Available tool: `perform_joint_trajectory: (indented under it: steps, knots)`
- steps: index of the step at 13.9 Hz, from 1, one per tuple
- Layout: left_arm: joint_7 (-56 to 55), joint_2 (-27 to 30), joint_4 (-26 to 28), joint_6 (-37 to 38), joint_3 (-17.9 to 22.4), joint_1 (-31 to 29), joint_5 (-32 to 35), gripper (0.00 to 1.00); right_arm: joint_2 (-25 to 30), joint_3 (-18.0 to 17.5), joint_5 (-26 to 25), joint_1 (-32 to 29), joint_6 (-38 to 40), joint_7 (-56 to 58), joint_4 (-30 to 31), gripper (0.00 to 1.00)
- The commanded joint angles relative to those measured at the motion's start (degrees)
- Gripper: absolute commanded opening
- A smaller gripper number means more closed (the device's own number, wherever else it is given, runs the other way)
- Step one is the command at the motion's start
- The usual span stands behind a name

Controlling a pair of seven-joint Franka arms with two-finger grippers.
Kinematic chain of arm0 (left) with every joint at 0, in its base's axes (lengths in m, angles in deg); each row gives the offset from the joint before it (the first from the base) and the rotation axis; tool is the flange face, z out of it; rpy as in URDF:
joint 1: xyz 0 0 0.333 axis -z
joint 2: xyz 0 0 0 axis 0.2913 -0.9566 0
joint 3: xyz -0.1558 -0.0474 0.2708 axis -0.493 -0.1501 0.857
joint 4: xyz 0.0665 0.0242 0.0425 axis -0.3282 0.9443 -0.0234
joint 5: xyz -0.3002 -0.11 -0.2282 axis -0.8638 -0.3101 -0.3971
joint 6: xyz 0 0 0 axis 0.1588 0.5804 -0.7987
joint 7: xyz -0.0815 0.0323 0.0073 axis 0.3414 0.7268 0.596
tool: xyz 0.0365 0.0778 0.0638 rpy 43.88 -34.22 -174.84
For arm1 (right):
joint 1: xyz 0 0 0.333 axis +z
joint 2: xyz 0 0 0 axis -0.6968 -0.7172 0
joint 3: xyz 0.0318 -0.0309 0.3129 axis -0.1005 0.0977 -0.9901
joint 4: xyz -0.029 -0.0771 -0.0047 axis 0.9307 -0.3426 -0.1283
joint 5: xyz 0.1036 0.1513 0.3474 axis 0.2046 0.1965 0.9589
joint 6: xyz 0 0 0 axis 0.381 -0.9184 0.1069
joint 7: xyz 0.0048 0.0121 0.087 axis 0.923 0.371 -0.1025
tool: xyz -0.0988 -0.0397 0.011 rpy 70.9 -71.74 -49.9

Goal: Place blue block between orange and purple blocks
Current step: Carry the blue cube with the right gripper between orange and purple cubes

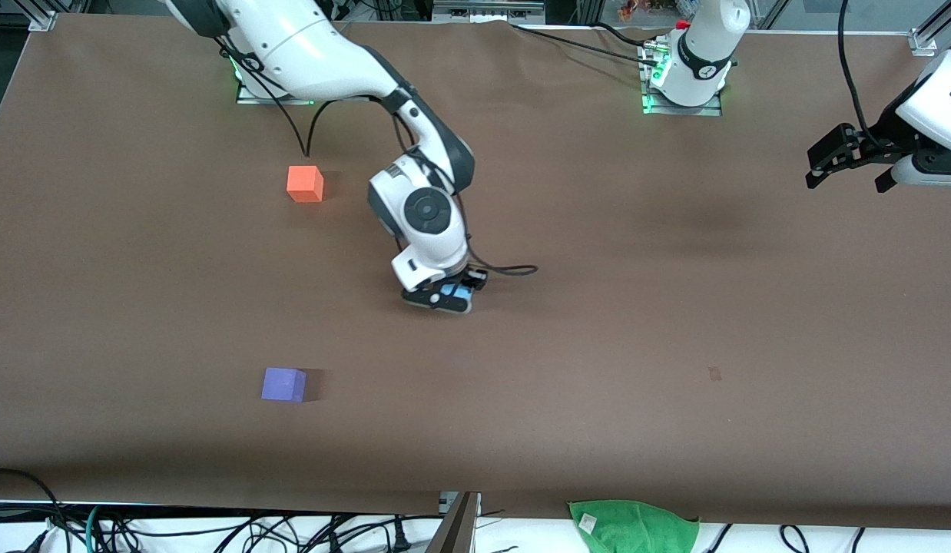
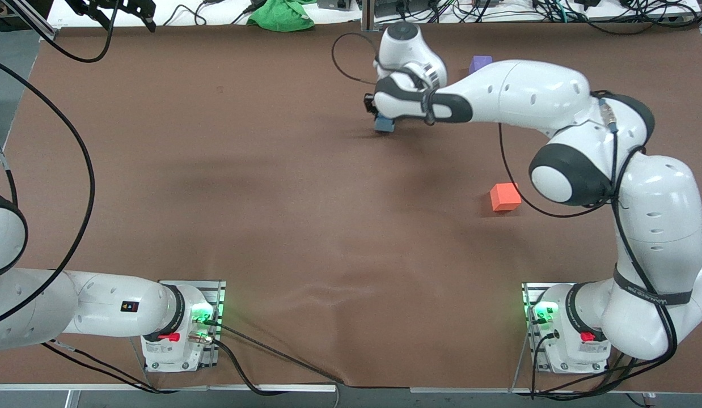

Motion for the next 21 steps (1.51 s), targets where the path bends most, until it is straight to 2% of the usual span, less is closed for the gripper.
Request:
perform_joint_trajectory:
  steps: [1, 3, 4, 6, 8, 12, 17, 18, 19, 20, 21]
  knots:
    - [-0.48, -0.86, -2.52, 1.40, -0.61, -0.17, -0.12, 1.00, 6.23, -0.78, 0.37, -6.53, 11.33, 10.60, 1.55, 0.22]
    - [-1.35, -0.95, -2.79, 1.49, -0.35, -0.78, -2.64, 1.00, 10.88, -0.78, 0.37, -10.93, 16.02, 18.68, 5.57, 0.23]
    - [-1.96, -1.13, -3.31, 1.84, 0.09, -1.30, -5.88, 1.00, 14.30, -0.69, 0.37, -13.39, 16.04, 22.20, 9.86, 0.24]
    - [-1.35, -1.74, -4.19, 3.86, 0.27, -3.50, -6.27, 1.00, 20.19, -0.69, 0.63, -18.75, 14.99, 28.62, 18.74, 0.27]
    - [-1.44, -1.92, -4.28, 4.04, 0.18, -3.51, -6.18, 1.00, 23.46, -0.69, 3.17, -23.24, 11.40, 34.52, 26.48, 0.28]
    - [-1.70, -3.59, -4.72, 5.26, -0.17, -3.51, -6.09, 1.00, 24.70, -0.34, 3.44, -24.49, -0.29, 36.30, 35.99, 0.29]
    - [-1.70, -3.94, -5.87, 6.14, -0.35, -3.33, -4.07, 1.00, 22.60, -0.34, 4.94, -24.49, -7.77, 36.30, 38.73, 0.33]
    - [-1.70, -3.94, -5.87, 6.15, -0.26, -3.42, -4.07, 1.00, 21.81, -0.34, 4.94, -24.40, -8.91, 36.30, 38.91, 0.42]
    - [-1.70, -3.94, -5.95, 6.15, -0.17, -3.42, -4.16, 1.00, 21.19, -0.34, 4.85, -24.40, -9.27, 36.30, 38.82, 0.57]
    - [-1.53, -3.94, -5.95, 6.15, -0.26, -3.42, -4.07, 1.00, 21.10, -0.26, 4.76, -24.57, -9.28, 36.38, 38.56, 0.85]
    - [-1.53, -4.11, -5.95, 5.97, -0.26, -3.16, -4.07, 1.00, 21.19, -0.25, 4.76, -24.66, -8.93, 36.99, 37.95, 1.00]
